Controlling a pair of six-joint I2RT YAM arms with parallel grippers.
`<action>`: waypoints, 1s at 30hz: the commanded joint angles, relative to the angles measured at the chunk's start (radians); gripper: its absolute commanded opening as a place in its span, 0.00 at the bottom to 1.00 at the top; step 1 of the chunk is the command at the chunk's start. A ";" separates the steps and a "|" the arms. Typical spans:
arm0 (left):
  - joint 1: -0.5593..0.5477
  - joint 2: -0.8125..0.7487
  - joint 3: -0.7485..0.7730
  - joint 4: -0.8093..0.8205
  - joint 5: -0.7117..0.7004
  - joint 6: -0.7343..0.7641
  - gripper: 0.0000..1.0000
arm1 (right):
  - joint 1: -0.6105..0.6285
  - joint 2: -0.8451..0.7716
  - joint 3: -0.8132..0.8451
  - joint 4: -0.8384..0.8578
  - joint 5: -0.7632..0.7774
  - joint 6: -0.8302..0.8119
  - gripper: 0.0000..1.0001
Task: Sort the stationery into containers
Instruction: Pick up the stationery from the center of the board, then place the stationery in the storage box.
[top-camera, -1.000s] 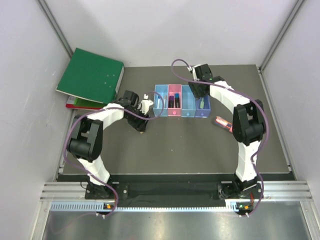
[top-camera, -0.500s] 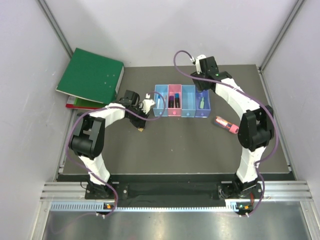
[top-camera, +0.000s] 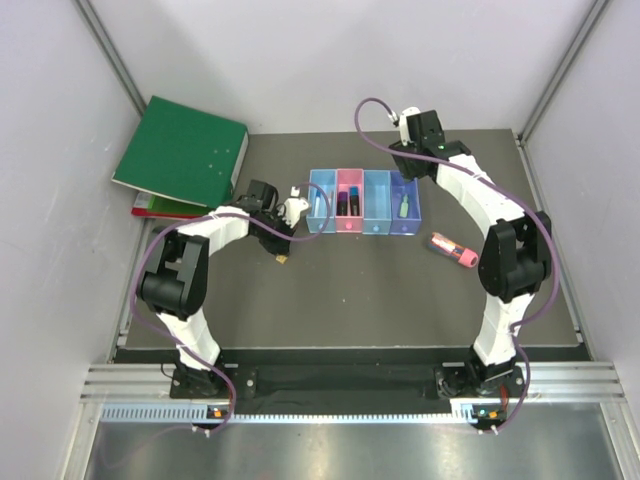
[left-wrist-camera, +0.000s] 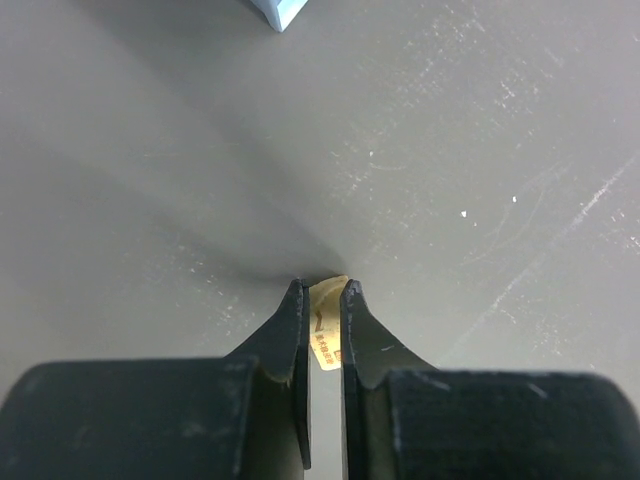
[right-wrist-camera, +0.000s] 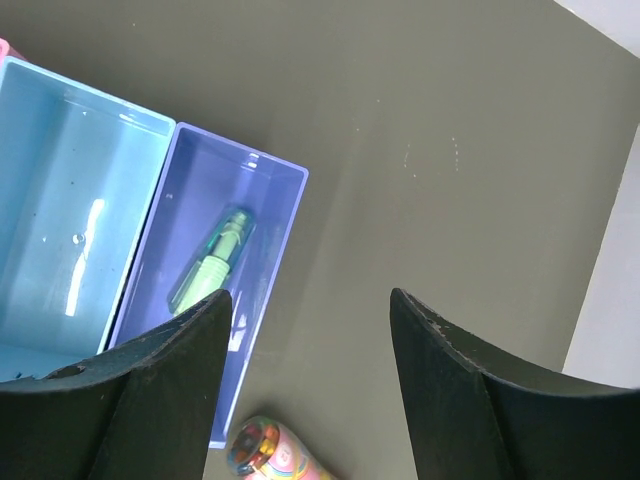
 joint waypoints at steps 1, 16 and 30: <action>0.001 -0.022 0.006 -0.110 0.003 -0.010 0.00 | -0.009 -0.064 0.053 0.019 0.008 -0.003 0.64; -0.033 -0.075 0.377 -0.230 0.175 -0.194 0.00 | -0.108 -0.088 -0.009 0.025 0.081 0.070 0.77; -0.274 0.277 0.751 0.051 0.200 -0.450 0.00 | -0.211 -0.198 -0.236 0.020 -0.081 -0.089 1.00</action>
